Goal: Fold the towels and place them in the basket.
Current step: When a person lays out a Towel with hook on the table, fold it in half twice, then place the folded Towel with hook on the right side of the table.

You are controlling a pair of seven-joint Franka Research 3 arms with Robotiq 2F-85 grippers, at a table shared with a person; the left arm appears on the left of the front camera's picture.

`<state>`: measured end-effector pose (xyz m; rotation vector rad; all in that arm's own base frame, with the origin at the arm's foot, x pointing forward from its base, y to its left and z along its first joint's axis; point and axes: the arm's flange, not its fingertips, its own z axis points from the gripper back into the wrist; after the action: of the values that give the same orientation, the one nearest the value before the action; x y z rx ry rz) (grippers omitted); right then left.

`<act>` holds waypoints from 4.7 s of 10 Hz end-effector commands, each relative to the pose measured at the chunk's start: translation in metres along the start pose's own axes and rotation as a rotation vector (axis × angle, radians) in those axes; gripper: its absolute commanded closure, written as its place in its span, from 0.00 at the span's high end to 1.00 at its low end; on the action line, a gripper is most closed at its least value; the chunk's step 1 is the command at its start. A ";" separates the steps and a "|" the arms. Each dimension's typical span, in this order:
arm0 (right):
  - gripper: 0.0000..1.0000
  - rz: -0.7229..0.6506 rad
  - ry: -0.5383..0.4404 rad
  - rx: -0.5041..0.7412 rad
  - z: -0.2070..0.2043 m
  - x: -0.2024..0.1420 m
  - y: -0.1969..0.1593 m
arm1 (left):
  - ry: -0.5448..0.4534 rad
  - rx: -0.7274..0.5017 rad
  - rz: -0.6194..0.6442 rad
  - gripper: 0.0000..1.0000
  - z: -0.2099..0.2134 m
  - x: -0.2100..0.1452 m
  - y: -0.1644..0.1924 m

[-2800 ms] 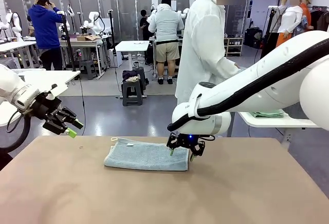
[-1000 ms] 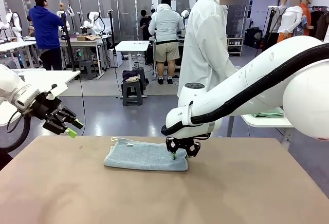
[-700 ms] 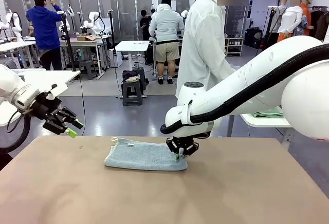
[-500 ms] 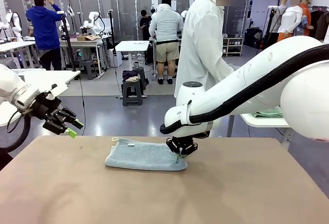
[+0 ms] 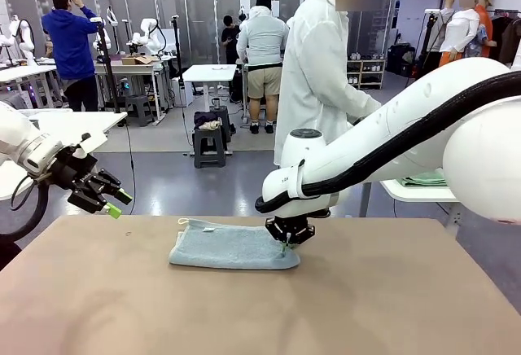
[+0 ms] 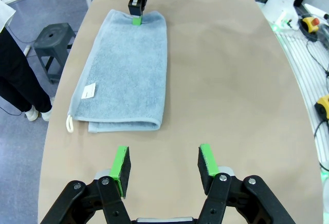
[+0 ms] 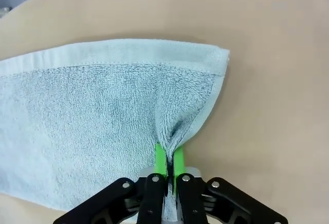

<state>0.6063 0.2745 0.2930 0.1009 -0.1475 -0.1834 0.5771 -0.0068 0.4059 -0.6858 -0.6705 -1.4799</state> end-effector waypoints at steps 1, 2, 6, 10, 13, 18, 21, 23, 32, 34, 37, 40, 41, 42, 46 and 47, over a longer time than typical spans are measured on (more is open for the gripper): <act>0.00 0.057 -0.049 -0.011 -0.008 0.007 -0.047 | 0.001 -0.001 -0.014 0.68 0.000 0.000 0.000; 0.00 0.071 -0.052 -0.003 -0.006 0.008 -0.067 | 0.001 -0.001 -0.014 0.68 0.000 0.000 0.000; 0.00 0.082 -0.146 0.050 0.029 0.008 -0.085 | 0.001 -0.001 -0.014 0.68 0.000 0.000 0.000; 0.00 0.125 -0.242 0.049 0.110 -0.006 -0.025 | 0.001 -0.001 -0.014 0.68 0.000 0.000 0.000; 0.00 0.166 -0.209 0.002 0.117 -0.021 0.070 | 0.001 -0.001 -0.014 0.68 0.000 0.000 0.000; 0.00 0.095 -0.189 -0.045 0.071 -0.032 0.159 | 0.001 -0.001 -0.014 0.68 0.000 0.000 0.000; 0.00 0.101 -0.123 -0.017 0.053 -0.030 0.171 | 0.001 -0.001 -0.014 0.68 0.000 0.000 0.000; 0.00 0.089 -0.115 0.027 0.041 -0.027 0.175 | 0.001 -0.001 -0.014 0.68 0.000 0.000 0.000; 0.67 0.144 -0.021 0.145 0.054 -0.019 0.106 | 0.001 -0.001 -0.014 0.68 0.000 0.000 0.000; 1.00 0.190 0.000 0.173 0.060 -0.017 0.056 | 0.001 -0.001 -0.014 0.68 0.000 0.000 0.000; 1.00 0.228 0.026 0.173 0.070 -0.015 0.023 | 0.001 -0.001 -0.014 0.68 0.000 0.000 0.000; 1.00 0.198 0.017 0.142 0.063 -0.004 0.031 | 0.001 -0.001 -0.014 0.68 0.000 0.000 0.000; 1.00 0.198 0.017 0.142 0.063 -0.004 0.031 | 0.001 -0.001 -0.014 0.68 0.000 0.000 0.000; 1.00 0.198 0.017 0.142 0.063 -0.004 0.031 | 0.001 -0.001 -0.014 0.68 0.000 0.000 0.000; 1.00 0.198 0.017 0.142 0.063 -0.004 0.031 | 0.001 -0.001 -0.014 0.68 0.000 0.000 0.000; 1.00 0.198 0.017 0.142 0.063 -0.004 0.031 | 0.001 -0.001 -0.014 0.68 0.000 0.000 0.000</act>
<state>0.5952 0.2977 0.3571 0.2226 -0.1457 0.0378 0.5771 -0.0069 0.4059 -0.6858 -0.6703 -1.4801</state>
